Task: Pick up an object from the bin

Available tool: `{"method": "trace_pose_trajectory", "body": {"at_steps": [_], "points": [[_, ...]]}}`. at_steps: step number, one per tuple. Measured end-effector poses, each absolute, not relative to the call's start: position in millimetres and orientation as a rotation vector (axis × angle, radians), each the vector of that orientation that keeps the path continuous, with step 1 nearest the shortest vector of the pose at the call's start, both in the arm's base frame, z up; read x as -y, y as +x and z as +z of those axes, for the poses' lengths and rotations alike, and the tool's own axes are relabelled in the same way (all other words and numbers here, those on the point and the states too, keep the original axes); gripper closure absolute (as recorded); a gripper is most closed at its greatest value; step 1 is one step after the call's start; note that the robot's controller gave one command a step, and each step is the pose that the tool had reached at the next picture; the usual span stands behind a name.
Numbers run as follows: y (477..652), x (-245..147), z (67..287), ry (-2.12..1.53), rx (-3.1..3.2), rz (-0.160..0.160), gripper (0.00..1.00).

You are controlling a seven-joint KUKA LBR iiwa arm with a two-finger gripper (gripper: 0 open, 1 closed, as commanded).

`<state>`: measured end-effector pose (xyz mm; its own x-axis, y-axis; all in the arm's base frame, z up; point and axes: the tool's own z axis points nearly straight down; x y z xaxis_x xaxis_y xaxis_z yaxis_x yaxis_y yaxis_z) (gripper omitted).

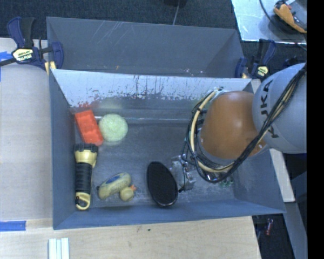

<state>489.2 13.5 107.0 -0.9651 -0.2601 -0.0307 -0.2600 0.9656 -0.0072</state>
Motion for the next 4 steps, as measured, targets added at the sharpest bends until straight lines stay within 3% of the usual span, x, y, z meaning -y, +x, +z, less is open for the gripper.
{"method": "trace_pose_trajectory", "body": {"at_steps": [1,2,3,4], "points": [[501.5,15.7,69.5,-0.535,-3.054,-0.026,1.00],[483.9,-89.9,83.9,-0.745,-3.010,-0.015,0.00],[485.1,-82.6,83.7,-0.732,-3.014,-0.024,1.00],[485.1,-82.6,83.7,-0.733,-3.014,-0.025,1.00]]}}
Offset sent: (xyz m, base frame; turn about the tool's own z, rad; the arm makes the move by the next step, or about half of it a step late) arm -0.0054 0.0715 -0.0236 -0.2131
